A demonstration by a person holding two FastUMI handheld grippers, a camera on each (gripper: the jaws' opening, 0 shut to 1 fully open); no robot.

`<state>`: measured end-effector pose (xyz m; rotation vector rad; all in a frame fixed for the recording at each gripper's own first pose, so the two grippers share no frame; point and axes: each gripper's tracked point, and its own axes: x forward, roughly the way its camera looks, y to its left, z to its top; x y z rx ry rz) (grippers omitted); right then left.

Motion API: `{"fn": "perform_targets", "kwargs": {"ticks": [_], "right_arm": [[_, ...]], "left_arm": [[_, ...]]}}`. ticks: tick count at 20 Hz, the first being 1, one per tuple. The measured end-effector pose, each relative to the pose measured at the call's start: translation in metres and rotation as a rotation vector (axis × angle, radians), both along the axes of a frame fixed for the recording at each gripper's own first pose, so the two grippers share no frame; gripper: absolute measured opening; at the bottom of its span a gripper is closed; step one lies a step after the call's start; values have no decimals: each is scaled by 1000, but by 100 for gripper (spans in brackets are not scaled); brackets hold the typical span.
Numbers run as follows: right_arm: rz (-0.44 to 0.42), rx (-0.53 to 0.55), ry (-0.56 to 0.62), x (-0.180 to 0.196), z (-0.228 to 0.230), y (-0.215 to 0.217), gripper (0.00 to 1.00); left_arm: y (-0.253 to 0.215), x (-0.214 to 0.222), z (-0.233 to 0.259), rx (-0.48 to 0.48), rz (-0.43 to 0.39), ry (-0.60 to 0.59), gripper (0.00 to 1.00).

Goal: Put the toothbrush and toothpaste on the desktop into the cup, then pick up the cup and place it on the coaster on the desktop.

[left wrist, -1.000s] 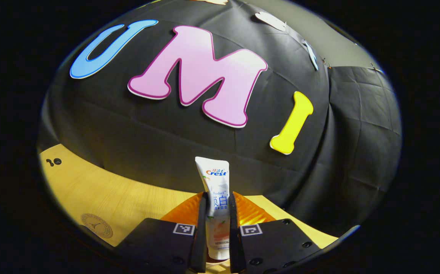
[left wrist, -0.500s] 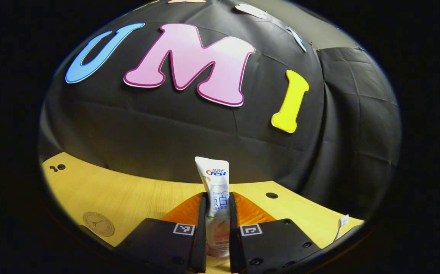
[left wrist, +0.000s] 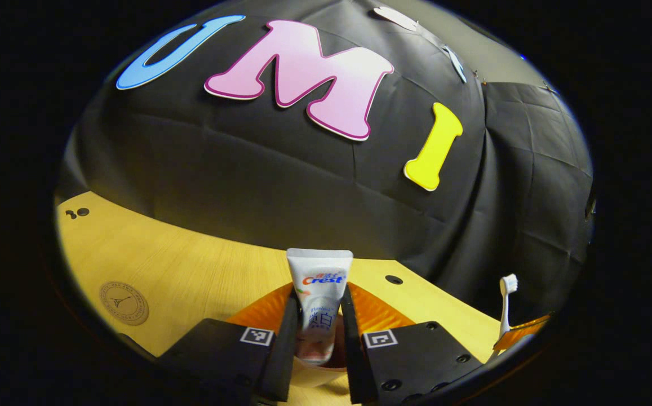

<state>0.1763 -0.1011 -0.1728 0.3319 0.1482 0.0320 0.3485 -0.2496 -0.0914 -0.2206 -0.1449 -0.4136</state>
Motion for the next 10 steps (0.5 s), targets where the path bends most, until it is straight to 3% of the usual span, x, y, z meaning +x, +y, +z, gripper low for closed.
{"fn": "perform_targets", "kwargs": {"ticks": [10], "right_arm": [[24, 52, -170, 53, 75, 16, 8]], "left_arm": [[24, -35, 4, -52, 2, 8, 53]]}}
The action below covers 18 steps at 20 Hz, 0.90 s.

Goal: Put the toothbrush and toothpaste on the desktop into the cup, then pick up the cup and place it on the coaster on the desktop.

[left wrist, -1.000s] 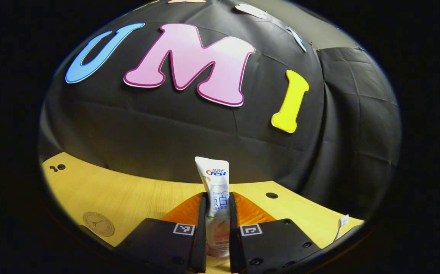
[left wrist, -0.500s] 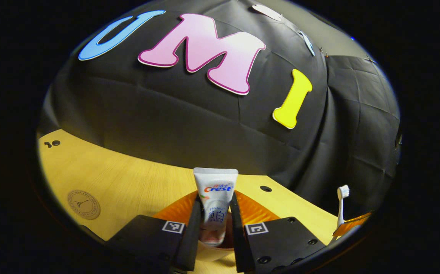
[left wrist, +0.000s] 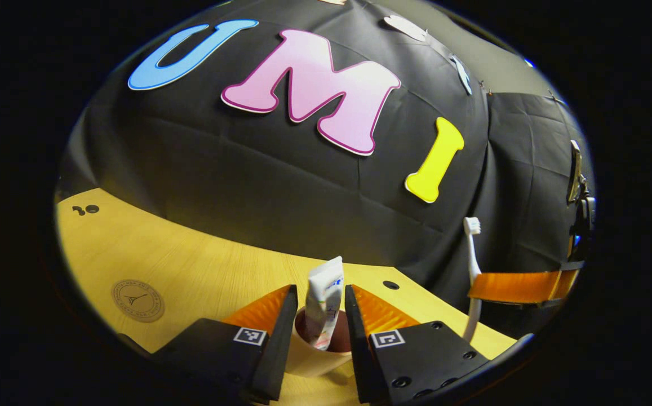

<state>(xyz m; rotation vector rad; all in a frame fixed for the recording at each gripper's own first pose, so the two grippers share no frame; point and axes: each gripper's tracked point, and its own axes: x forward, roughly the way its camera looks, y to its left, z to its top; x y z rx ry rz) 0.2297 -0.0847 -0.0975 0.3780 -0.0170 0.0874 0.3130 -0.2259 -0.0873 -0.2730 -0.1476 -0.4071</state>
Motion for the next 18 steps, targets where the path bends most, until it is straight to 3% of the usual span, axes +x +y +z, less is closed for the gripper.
{"fn": "perform_targets", "kwargs": {"ticks": [2, 3, 4, 7, 8, 9, 13, 18], "right_arm": [[19, 22, -25, 13, 10, 10, 9], [28, 37, -39, 20, 15, 15, 9], [34, 52, -50, 26, 20, 19, 9], [39, 88, -64, 44, 24, 29, 9], [38, 99, -62, 50, 21, 33, 9], [35, 111, -58, 55, 18, 35, 8], [17, 141, -51, 72, 9, 45, 8], [15, 104, -37, 85, -12, 60, 8]], "left_arm": [[7, -6, -5, -6, 3, 18, 53], [13, -10, -6, -13, 7, 25, 63], [18, -16, -8, -20, 11, 30, 53], [34, -30, -15, -44, 25, 56, 53], [40, -33, -19, -51, 31, 66, 63], [45, -38, -22, -52, 36, 76, 53], [63, -48, -32, -38, 59, 95, 53], [70, -54, -34, -26, 64, 104, 53]]}}
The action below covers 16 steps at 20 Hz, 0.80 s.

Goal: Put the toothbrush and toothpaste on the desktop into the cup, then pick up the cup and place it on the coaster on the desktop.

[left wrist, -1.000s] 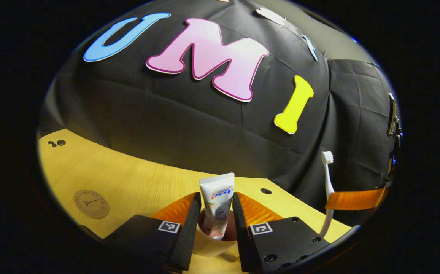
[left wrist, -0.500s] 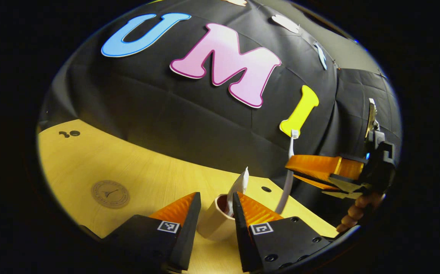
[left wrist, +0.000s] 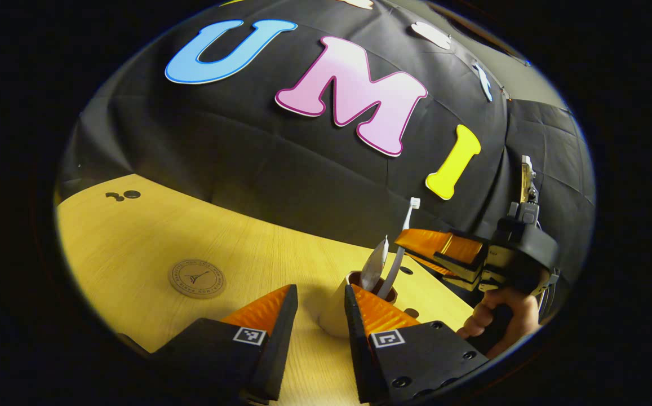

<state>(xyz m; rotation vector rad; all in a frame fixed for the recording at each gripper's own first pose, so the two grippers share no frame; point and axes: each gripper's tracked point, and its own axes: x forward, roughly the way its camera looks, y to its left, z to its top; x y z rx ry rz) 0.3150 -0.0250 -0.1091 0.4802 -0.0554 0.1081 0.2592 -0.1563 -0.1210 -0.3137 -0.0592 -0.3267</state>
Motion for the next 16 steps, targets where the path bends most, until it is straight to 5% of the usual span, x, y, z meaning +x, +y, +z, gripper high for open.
{"fn": "perform_targets", "kwargs": {"ticks": [15, 16], "right_arm": [[-4, -84, 94, -8, -46, 7, 12], [8, -89, 101, -13, -47, 7, 22]], "left_arm": [[7, -4, -10, -10, 3, 26, 53], [8, -6, -10, -6, 3, 26, 53]]}}
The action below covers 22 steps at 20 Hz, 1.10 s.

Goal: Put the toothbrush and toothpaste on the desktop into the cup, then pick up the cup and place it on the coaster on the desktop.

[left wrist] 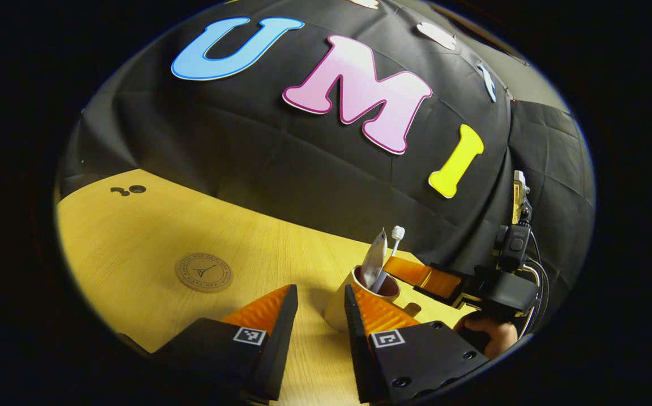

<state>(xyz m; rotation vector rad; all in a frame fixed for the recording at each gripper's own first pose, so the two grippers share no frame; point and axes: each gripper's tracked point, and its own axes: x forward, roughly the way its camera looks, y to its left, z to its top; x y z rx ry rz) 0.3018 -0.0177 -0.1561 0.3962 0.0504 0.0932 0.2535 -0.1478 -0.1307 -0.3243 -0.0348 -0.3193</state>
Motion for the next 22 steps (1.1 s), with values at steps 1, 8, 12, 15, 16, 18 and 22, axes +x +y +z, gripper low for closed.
{"fn": "perform_targets", "kwargs": {"ticks": [1, 8, 12, 15, 16, 18, 22], "right_arm": [[9, -6, 20, -5, -2, -3, 30], [92, -93, 226, -58, -2, -37, 48], [168, -105, 336, -73, -5, -36, 51], [220, -177, 405, -79, -13, -31, 45], [236, -197, 426, -82, -17, -31, 55], [278, -236, 469, -87, -22, -25, 55], [336, -345, 547, -87, -30, -21, 55]], "left_arm": [[2, 0, -2, 6, 1, 1, 53], [27, -13, -8, 63, 29, 14, 53], [39, -23, -10, 86, 41, 23, 53], [44, -29, -13, 103, 44, 25, 53], [46, -30, -15, 103, 45, 28, 53], [49, -34, -19, 104, 44, 34, 53], [53, -35, -28, 124, 49, 46, 53]]}}
